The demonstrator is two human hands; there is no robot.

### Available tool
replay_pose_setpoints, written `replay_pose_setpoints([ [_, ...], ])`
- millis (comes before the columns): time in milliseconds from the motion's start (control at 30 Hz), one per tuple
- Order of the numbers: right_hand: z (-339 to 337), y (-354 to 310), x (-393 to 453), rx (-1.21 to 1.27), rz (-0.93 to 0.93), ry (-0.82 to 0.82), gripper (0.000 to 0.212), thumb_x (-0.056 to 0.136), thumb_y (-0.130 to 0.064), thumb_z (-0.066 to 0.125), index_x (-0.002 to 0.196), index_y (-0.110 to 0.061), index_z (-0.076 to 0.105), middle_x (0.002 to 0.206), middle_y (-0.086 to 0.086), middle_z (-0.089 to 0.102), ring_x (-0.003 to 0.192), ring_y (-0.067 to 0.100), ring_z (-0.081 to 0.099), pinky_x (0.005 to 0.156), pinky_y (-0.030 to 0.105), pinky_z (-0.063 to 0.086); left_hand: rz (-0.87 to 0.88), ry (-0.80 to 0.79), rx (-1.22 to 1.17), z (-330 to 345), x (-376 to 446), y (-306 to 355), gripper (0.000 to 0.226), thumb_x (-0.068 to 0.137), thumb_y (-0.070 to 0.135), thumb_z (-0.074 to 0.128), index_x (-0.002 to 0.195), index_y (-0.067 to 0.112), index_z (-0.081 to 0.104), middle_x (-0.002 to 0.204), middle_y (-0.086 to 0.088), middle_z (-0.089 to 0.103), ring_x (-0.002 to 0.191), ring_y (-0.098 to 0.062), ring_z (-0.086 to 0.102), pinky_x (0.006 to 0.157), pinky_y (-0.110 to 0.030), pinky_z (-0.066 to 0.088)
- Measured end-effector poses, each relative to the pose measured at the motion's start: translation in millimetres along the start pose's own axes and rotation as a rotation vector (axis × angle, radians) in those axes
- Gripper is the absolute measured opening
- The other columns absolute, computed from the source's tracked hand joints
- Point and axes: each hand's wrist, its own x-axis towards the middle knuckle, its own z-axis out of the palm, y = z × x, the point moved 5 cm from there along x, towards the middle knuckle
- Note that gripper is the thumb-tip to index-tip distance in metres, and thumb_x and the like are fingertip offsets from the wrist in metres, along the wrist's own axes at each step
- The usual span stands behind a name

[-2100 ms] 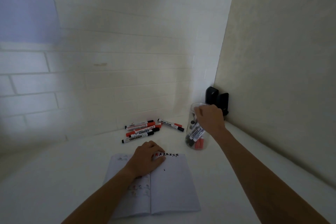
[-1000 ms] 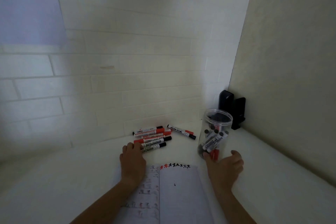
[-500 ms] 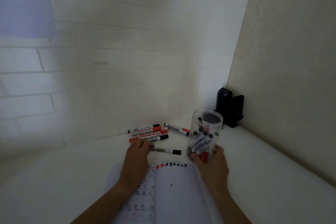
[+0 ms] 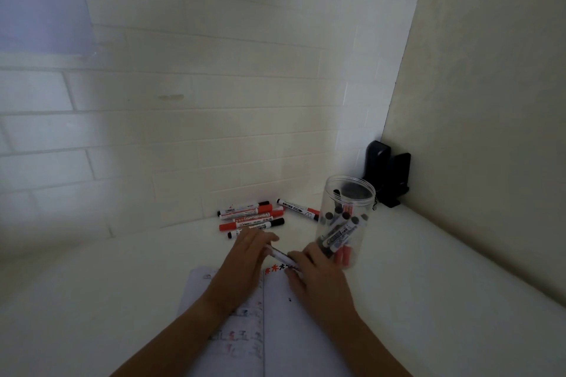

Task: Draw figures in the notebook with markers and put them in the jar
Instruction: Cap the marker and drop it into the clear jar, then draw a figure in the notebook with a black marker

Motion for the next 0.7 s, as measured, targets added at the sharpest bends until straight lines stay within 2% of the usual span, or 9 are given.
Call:
replay_pose_setpoints([
  [67, 0, 3, 2, 0.022, 0.040, -0.009, 0.017, 0.092, -0.032, 0.052, 0.096, -0.022, 0.065, 0.088, -0.007, 0.053, 0.064, 0.011, 0.055, 0.046, 0.023, 0.045, -0.075, 0.079, -0.097, -8, 0, 7, 0.035, 0.106, 0.037, 0.040, 0.128, 0.011, 0.048, 0.109, 0.005, 0.048, 0.097, 0.001, 0.047, 0.086, -0.015, 0.040],
  [167, -7, 8, 0, 0.147, 0.147, 0.035, 0.013, 0.092, -0.033, 0.055, 0.095, -0.024, 0.064, 0.088, -0.010, 0.055, 0.069, 0.003, 0.047, 0.055, 0.016, 0.042, -0.040, 0.107, -0.146, -14, 0, 16, 0.045, 0.102, 0.034, 0.048, 0.133, 0.001, 0.044, 0.116, -0.005, 0.048, 0.099, -0.010, 0.050, 0.085, -0.018, 0.043],
  [267, -16, 7, 1, 0.394, 0.281, 0.075, 0.012, 0.094, -0.031, 0.065, 0.087, -0.021, 0.065, 0.082, -0.013, 0.060, 0.073, 0.001, 0.054, 0.070, 0.008, 0.040, -0.003, -0.032, -0.176, -9, -3, 18, 0.055, 0.098, 0.034, 0.051, 0.141, 0.001, 0.040, 0.125, -0.007, 0.048, 0.108, -0.018, 0.053, 0.089, -0.026, 0.045],
  [333, -16, 11, 1, 0.599, 0.397, 0.084, 0.012, 0.093, -0.019, 0.074, 0.082, -0.022, 0.070, 0.075, -0.006, 0.069, 0.071, 0.004, 0.065, 0.074, 0.006, 0.041, -0.002, -0.122, -0.126, -1, -4, 14, 0.052, 0.099, 0.034, 0.052, 0.143, 0.008, 0.042, 0.133, -0.002, 0.050, 0.119, -0.014, 0.052, 0.097, -0.027, 0.044],
  [367, -15, 13, 1, 0.712, 0.450, 0.056, 0.014, 0.093, -0.016, 0.075, 0.082, -0.024, 0.071, 0.070, -0.002, 0.070, 0.064, 0.008, 0.067, 0.073, 0.009, 0.044, 0.004, -0.165, -0.087, 4, -4, 11, 0.048, 0.100, 0.035, 0.052, 0.143, 0.013, 0.045, 0.134, 0.002, 0.052, 0.122, -0.010, 0.051, 0.100, -0.026, 0.043],
  [433, -10, 14, 1, 0.915, 0.509, -0.022, 0.010, 0.093, -0.013, 0.075, 0.088, -0.021, 0.073, 0.070, 0.003, 0.072, 0.059, 0.019, 0.069, 0.070, 0.018, 0.053, 0.047, -0.240, -0.014, 16, -4, 9, 0.036, 0.101, 0.032, 0.051, 0.134, 0.019, 0.054, 0.124, 0.007, 0.057, 0.112, -0.002, 0.051, 0.094, -0.023, 0.042],
  [533, -7, 14, 0, 1.053, 0.525, -0.055, 0.006, 0.094, -0.012, 0.073, 0.098, -0.014, 0.076, 0.075, 0.004, 0.073, 0.060, 0.022, 0.067, 0.064, 0.028, 0.056, 0.060, -0.258, 0.037, 24, -3, 3, 0.028, 0.106, 0.033, 0.040, 0.114, 0.017, 0.061, 0.101, 0.004, 0.058, 0.087, -0.010, 0.049, 0.075, -0.028, 0.042],
  [600, -8, 20, -1, 1.086, 0.566, -0.016, 0.010, 0.097, -0.013, 0.069, 0.104, -0.015, 0.077, 0.069, 0.004, 0.070, 0.059, 0.019, 0.064, 0.060, 0.029, 0.052, 0.011, -0.187, 0.091, 23, -2, -6, 0.034, 0.107, 0.036, 0.033, 0.111, 0.018, 0.061, 0.097, 0.004, 0.055, 0.082, -0.013, 0.048, 0.070, -0.032, 0.043],
  [700, -13, 36, -3, 1.150, 0.637, 0.062, 0.012, 0.099, -0.013, 0.065, 0.100, -0.011, 0.076, 0.066, 0.017, 0.061, 0.059, 0.021, 0.058, 0.056, 0.029, 0.048, -0.052, -0.162, 0.188, 24, -3, -13, 0.030, 0.106, 0.034, 0.031, 0.106, 0.021, 0.059, 0.094, 0.006, 0.051, 0.080, -0.012, 0.044, 0.067, -0.033, 0.044],
])
